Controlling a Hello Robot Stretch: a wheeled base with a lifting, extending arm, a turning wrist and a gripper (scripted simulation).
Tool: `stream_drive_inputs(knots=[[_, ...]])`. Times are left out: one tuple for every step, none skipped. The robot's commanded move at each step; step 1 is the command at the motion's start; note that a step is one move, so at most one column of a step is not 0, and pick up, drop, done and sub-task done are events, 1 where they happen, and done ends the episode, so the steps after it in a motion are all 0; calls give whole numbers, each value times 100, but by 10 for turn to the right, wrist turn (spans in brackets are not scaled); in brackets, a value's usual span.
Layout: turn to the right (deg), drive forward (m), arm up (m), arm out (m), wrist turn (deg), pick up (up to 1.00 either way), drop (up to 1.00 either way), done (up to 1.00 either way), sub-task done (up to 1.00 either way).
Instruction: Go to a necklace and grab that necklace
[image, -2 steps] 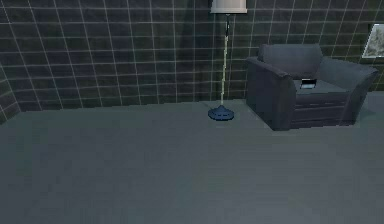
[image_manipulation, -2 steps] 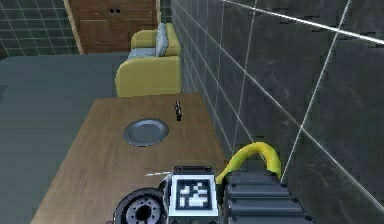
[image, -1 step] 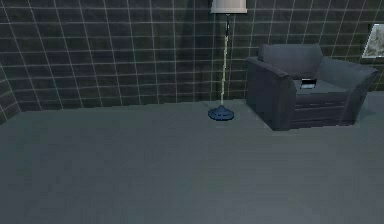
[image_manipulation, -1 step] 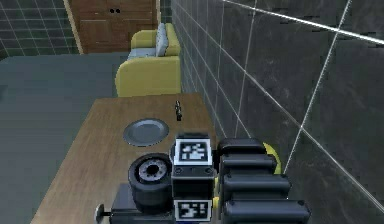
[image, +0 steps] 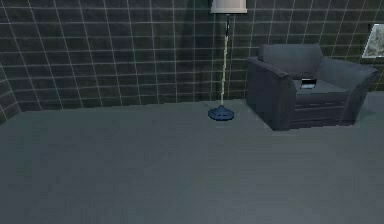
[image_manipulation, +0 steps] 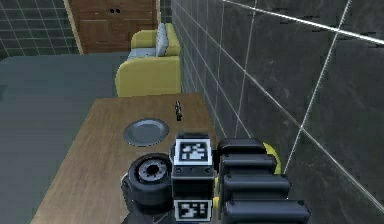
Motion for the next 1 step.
stream_drive_inputs(knots=[[0,0,0,0,450,0,0,0,0]])
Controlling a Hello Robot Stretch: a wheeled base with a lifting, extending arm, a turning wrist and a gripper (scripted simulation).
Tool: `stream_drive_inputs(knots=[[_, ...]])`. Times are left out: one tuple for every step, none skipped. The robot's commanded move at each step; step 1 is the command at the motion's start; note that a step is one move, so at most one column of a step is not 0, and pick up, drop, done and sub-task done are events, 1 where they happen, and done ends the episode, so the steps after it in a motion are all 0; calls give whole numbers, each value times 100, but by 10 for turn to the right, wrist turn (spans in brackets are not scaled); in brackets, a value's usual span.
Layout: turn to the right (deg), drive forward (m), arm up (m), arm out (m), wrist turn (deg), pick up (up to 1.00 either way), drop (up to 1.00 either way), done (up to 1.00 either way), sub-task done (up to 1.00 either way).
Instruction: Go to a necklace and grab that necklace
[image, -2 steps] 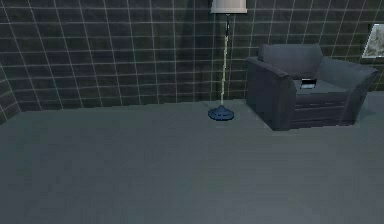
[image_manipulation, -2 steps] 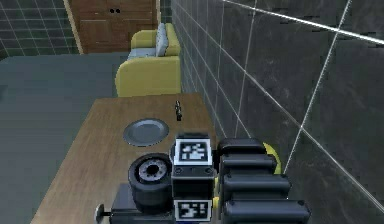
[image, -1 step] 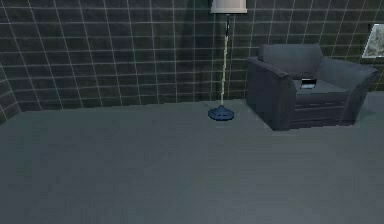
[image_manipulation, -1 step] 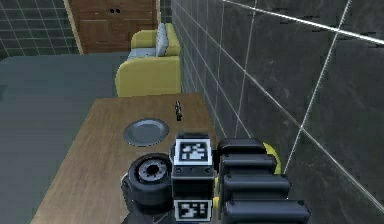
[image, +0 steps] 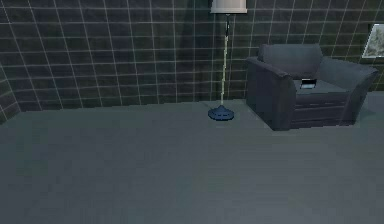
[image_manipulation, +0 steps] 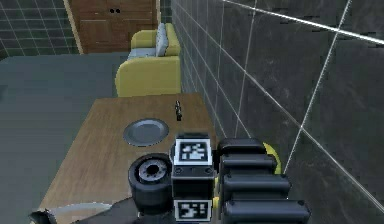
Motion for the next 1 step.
stream_drive_inputs(knots=[[0,0,0,0,450,0,0,0,0]])
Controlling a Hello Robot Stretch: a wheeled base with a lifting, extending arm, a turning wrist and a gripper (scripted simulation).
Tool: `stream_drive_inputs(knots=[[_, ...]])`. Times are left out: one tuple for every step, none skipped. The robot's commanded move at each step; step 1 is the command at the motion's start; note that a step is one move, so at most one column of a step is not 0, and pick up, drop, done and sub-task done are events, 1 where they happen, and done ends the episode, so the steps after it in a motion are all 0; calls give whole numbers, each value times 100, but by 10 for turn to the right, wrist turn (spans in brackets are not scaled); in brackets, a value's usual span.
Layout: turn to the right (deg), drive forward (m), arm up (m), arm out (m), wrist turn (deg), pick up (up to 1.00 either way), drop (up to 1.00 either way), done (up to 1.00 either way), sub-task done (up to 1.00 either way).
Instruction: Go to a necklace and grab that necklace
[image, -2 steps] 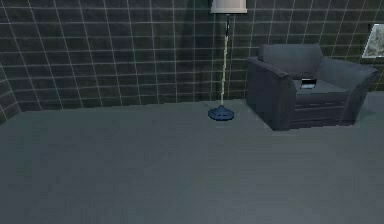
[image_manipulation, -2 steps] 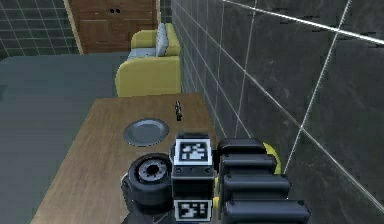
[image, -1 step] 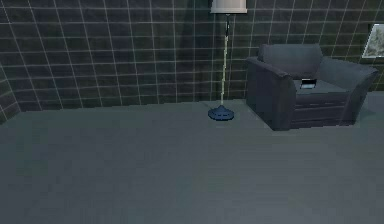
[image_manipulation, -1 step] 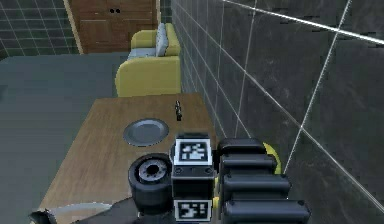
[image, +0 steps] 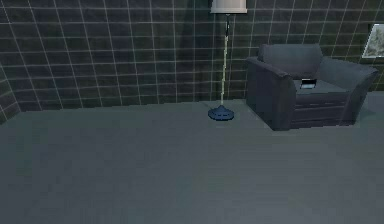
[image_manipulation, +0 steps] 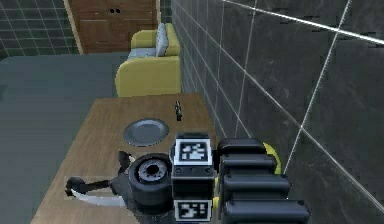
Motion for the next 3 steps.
stream_drive_inputs(knots=[[0,0,0,0,390,0,0,0,0],[0,0,-30,0,0,0,0,0,0],[0,0,0,0,0,100,0,0,0]])
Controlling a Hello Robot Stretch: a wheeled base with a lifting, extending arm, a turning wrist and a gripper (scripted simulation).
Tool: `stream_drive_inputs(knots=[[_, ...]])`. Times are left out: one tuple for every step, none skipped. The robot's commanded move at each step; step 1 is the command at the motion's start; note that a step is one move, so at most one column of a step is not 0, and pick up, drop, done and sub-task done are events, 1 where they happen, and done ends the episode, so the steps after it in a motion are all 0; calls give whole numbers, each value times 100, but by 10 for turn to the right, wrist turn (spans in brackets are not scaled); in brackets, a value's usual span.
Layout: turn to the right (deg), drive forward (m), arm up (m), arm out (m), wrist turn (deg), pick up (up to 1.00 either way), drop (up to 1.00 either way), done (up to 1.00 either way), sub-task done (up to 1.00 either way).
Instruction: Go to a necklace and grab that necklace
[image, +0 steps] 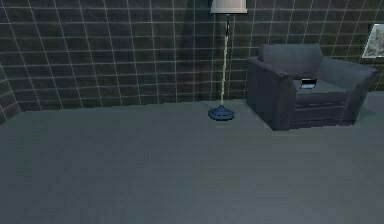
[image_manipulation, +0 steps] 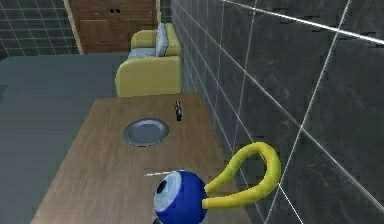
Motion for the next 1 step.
stream_drive_inputs(knots=[[0,0,10,0,0,0,0,0,0]])
